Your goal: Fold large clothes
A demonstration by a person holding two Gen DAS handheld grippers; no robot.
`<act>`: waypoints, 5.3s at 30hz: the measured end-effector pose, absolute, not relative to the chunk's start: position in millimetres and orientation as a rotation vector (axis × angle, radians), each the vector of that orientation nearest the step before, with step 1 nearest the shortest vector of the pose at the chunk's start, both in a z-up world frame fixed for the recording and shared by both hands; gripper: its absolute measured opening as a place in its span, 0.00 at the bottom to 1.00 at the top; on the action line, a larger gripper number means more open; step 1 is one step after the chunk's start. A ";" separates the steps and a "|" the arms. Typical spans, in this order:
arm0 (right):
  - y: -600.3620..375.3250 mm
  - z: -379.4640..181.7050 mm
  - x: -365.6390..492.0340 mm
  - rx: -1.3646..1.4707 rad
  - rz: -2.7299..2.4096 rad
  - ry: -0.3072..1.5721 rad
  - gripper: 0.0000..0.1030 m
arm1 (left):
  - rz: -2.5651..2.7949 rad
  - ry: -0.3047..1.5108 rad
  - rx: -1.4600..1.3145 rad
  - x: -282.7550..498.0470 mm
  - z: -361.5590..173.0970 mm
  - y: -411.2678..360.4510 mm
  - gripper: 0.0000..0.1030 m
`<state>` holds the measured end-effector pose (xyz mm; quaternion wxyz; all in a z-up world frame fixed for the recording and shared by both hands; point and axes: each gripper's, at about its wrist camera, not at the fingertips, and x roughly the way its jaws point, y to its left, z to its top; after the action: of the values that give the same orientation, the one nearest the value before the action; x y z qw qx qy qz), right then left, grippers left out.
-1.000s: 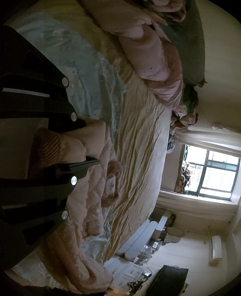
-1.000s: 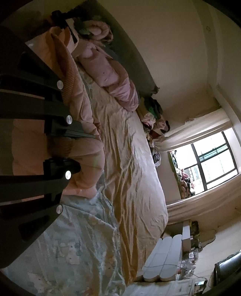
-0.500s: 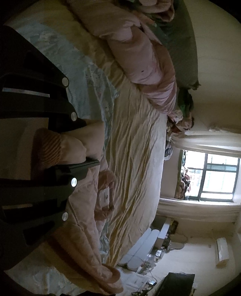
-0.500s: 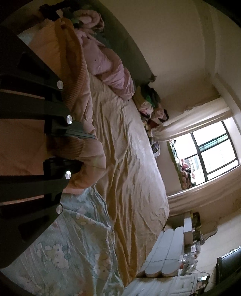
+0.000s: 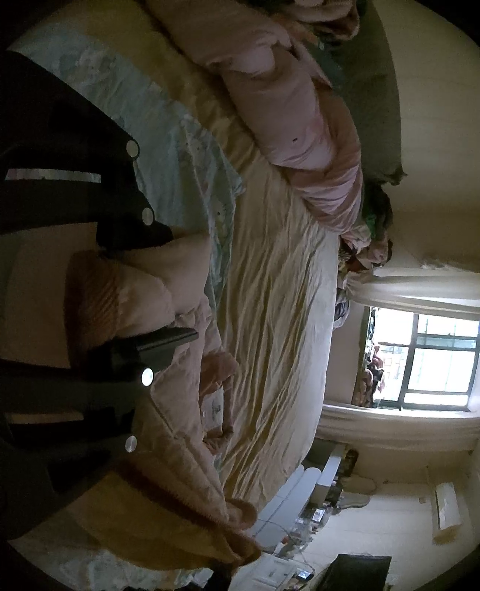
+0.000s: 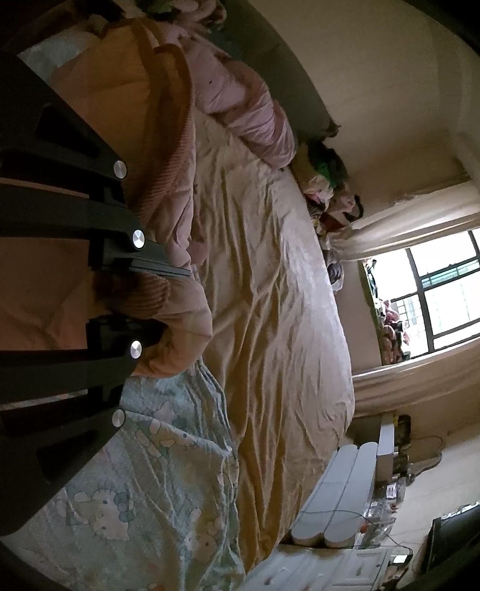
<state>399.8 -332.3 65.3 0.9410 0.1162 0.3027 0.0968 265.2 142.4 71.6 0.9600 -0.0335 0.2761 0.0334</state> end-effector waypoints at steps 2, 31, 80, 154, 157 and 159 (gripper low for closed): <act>-331.0 59.1 406.5 0.234 0.188 0.628 0.14 | 0.066 0.557 -0.074 266.8 70.7 141.9 0.30; -330.5 32.1 442.6 0.327 0.210 0.723 0.41 | 0.057 0.651 -0.316 274.9 -16.0 196.4 0.83; -321.8 -73.3 504.3 0.107 -0.123 0.857 0.17 | 0.102 0.744 -0.141 390.4 -54.1 163.8 0.44; -158.3 6.3 325.8 0.076 0.402 0.801 0.93 | -0.054 0.723 -0.163 272.1 -17.9 115.4 0.91; -180.2 19.6 317.4 0.069 0.353 0.770 0.94 | -0.040 0.704 -0.169 268.8 -11.8 122.3 0.91; -198.6 27.7 312.9 0.073 0.317 0.752 0.95 | -0.016 0.695 -0.171 267.6 -9.4 129.0 0.91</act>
<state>312.9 -198.6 27.7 0.9173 0.0356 0.3656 0.1541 267.6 129.0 -9.4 0.9367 -0.0835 0.3400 -0.0078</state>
